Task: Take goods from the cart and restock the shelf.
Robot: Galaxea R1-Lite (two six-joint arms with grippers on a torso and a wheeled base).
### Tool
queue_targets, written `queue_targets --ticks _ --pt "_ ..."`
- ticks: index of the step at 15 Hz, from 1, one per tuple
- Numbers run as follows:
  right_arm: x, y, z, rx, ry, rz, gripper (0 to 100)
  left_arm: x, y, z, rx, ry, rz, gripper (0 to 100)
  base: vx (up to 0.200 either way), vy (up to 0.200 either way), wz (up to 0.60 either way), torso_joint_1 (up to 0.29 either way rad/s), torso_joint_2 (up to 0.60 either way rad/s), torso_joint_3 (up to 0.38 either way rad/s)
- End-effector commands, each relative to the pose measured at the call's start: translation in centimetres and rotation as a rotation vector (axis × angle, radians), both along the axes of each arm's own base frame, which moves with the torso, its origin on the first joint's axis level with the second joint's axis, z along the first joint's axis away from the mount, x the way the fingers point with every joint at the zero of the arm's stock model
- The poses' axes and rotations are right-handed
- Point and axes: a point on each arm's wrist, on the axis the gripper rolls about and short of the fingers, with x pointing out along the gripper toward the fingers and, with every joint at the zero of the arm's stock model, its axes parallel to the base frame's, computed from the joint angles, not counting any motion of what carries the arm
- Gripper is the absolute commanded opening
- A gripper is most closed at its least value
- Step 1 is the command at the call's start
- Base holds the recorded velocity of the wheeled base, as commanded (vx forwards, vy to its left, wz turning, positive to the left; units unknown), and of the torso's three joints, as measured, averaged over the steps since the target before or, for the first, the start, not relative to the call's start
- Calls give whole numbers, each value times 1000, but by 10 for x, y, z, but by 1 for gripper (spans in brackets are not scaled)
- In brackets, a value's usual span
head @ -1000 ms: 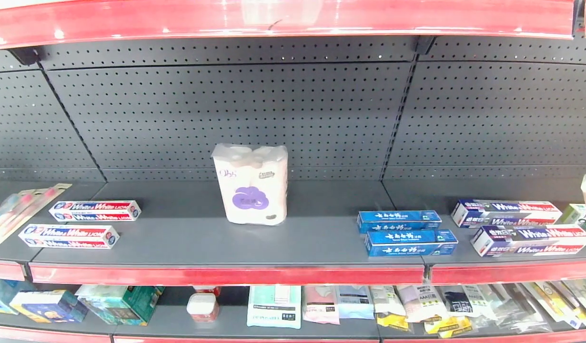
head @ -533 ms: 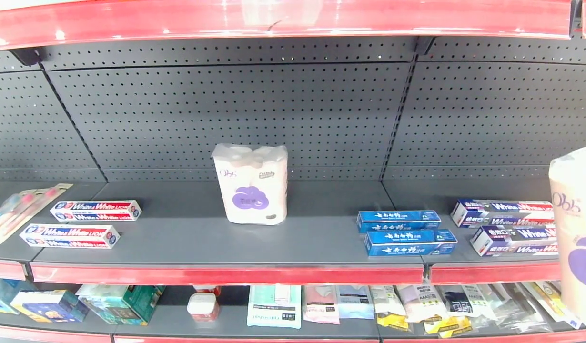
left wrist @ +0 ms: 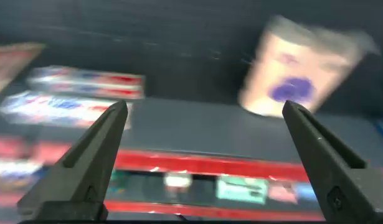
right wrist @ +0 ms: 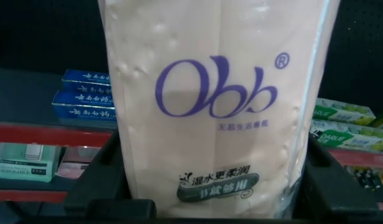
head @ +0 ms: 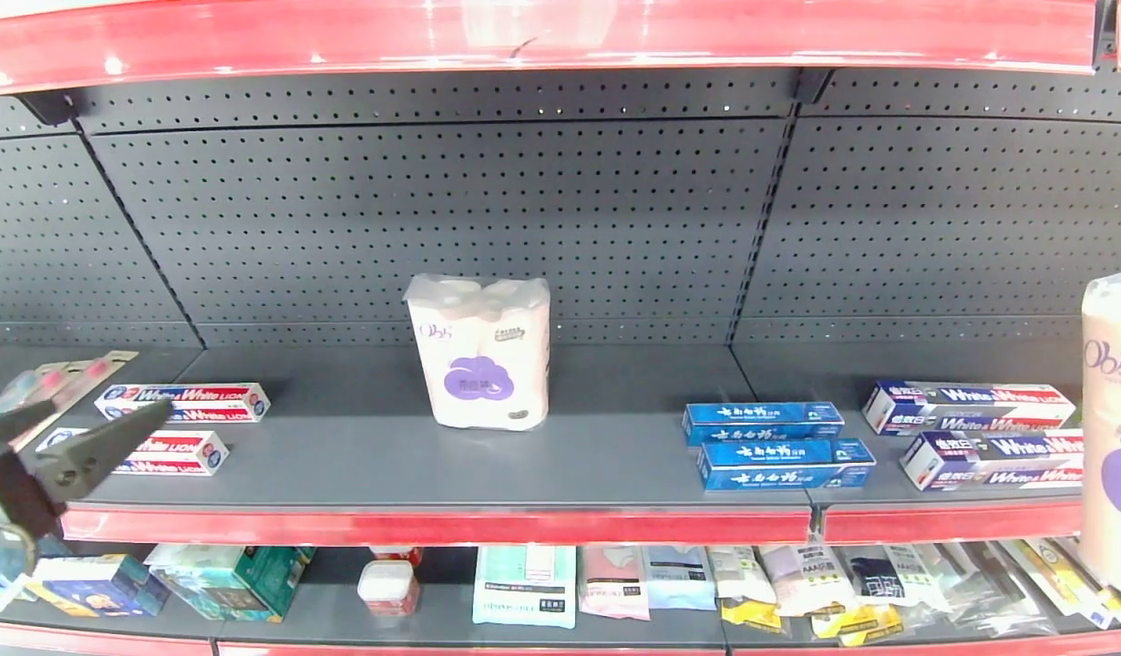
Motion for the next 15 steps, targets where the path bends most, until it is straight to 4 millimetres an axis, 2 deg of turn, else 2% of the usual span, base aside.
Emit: queue_targets --ticks 1,2,3,4,6,8,9,12,15 --pt "2 -1 1 0 5 -9 0 51 20 -41 48 161 -183 100 0 0 0 0 0 0" --pt "1 -1 1 -2 6 -12 0 66 29 -52 109 158 -267 100 0 0 0 0 0 0" --pt "2 -1 0 -4 14 -14 0 94 45 -67 183 113 -367 100 0 0 0 0 0 0" --pt "5 -1 2 -6 19 -23 0 115 51 -71 198 66 -413 100 0 0 0 0 0 0" --pt "13 -4 9 -13 29 -72 0 155 57 -66 200 -3 -438 100 0 0 0 0 0 0" --pt "21 -5 14 -25 40 -75 0 182 55 -54 141 -32 -466 100 0 0 0 0 0 0" --pt "23 -5 16 -33 46 -73 0 192 53 -56 98 -23 -490 100 0 0 0 0 0 0" --pt "26 -6 15 -72 64 -71 0 222 53 -81 69 -31 -584 100 0 0 0 0 0 0" --pt "31 -7 15 -80 80 -78 0 236 55 -91 48 -86 -705 100 0 0 0 0 0 0"
